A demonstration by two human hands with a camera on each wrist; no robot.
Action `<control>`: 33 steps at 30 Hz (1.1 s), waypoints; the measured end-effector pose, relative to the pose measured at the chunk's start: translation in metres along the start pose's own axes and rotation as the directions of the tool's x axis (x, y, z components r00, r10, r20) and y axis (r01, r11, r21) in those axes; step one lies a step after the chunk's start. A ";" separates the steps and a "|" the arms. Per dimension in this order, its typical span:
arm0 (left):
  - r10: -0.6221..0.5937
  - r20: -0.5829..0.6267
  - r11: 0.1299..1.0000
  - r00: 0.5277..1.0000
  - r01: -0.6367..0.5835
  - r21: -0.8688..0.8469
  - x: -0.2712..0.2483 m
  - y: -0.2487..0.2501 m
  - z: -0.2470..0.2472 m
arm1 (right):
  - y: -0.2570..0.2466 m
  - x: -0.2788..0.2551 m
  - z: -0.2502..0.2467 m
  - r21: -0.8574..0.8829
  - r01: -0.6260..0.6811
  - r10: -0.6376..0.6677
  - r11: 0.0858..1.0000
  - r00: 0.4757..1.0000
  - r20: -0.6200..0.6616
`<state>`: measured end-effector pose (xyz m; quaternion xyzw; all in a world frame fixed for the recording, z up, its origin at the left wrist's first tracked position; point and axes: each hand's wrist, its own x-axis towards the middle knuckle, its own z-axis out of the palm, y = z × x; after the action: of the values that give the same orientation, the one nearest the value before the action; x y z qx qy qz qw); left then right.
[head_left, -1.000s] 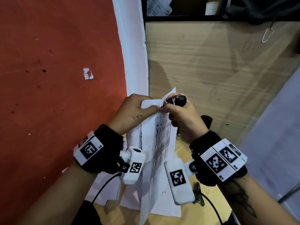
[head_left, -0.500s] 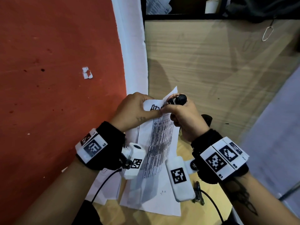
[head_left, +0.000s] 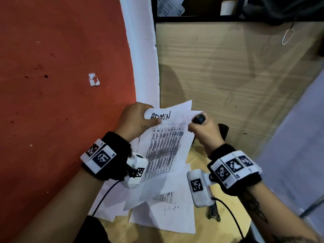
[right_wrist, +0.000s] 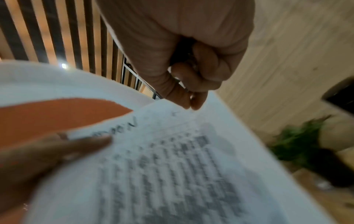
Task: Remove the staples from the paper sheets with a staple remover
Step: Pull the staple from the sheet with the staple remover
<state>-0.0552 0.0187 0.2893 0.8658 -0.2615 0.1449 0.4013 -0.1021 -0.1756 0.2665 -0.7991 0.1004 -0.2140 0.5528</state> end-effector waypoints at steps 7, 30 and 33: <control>0.031 0.077 0.995 0.997 -0.023 -0.097 0.003 -0.008 -0.009 | 0.055 0.006 -0.007 -0.440 0.001 0.039 0.898 0.996 0.082; -0.357 0.131 0.529 0.925 0.316 -0.788 -0.048 -0.087 0.004 | 0.055 0.021 0.026 0.679 -0.411 0.294 0.608 0.911 0.288; -0.389 0.155 0.597 0.908 0.376 -0.709 -0.060 -0.107 0.021 | 0.062 0.020 0.036 0.639 -0.373 0.266 0.673 0.928 0.261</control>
<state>-0.0427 0.0805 0.1814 0.6700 -0.1023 -0.0528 0.7333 -0.0632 -0.1757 0.2027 -0.5251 0.1132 -0.0766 0.8400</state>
